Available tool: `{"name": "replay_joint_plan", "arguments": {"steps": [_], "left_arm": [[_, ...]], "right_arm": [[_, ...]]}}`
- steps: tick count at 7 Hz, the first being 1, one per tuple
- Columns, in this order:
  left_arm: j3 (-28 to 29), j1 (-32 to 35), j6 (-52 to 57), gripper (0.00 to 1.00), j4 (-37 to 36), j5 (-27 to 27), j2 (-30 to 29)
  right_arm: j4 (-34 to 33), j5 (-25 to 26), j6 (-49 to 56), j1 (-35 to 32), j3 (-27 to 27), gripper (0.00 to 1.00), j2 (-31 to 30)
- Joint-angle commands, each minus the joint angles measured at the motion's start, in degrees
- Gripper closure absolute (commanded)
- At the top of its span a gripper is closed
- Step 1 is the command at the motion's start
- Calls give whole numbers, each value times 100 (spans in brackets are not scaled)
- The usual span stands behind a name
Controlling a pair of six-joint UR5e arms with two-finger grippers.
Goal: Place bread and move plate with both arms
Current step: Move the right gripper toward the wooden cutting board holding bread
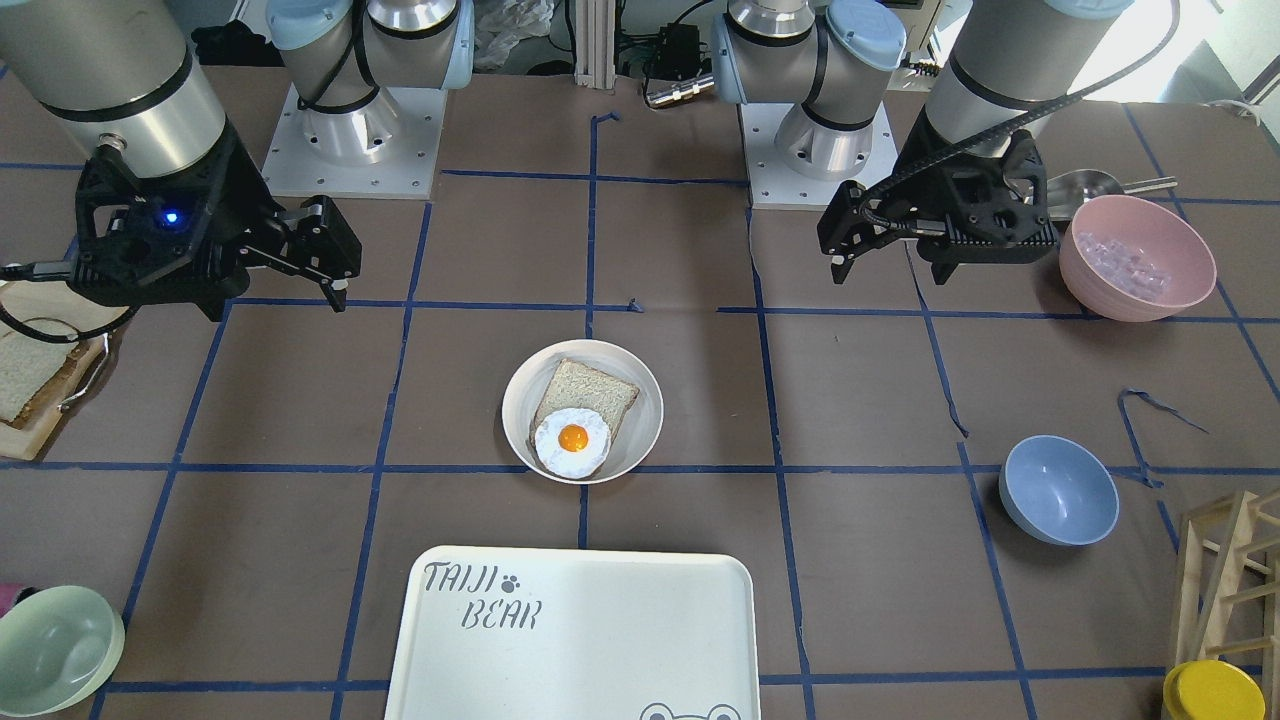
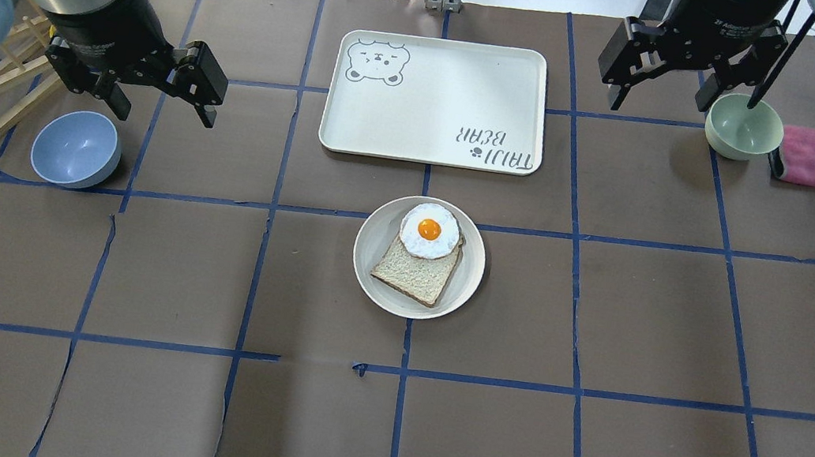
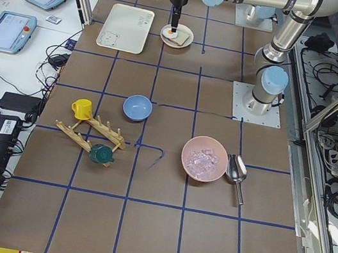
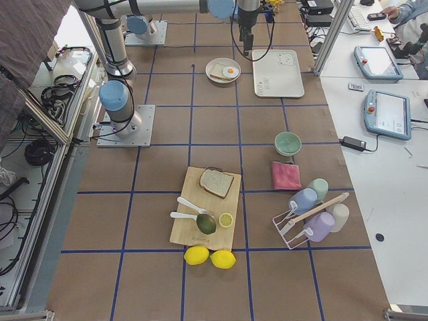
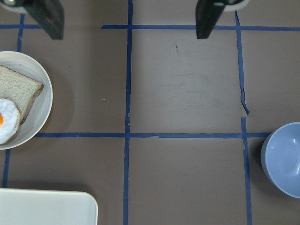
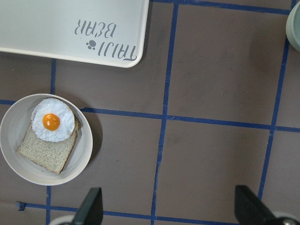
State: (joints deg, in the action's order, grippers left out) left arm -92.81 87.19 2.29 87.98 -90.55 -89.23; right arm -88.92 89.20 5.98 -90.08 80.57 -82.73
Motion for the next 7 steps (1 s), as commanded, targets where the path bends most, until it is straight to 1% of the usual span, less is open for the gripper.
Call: {"name": "replay_joint_plan", "arguments": {"steps": [1,6,7], "left_arm": [[0,0,0,0,0,-16,2],[0,0,0,0,0,-33,2],[0,0,0,0,0,-33,-7]], "right_arm": [[14,62,0,-9,3,0,2],[-21,54,0,8,3,0,2],[-55,62,122,113,12,0,89]]}}
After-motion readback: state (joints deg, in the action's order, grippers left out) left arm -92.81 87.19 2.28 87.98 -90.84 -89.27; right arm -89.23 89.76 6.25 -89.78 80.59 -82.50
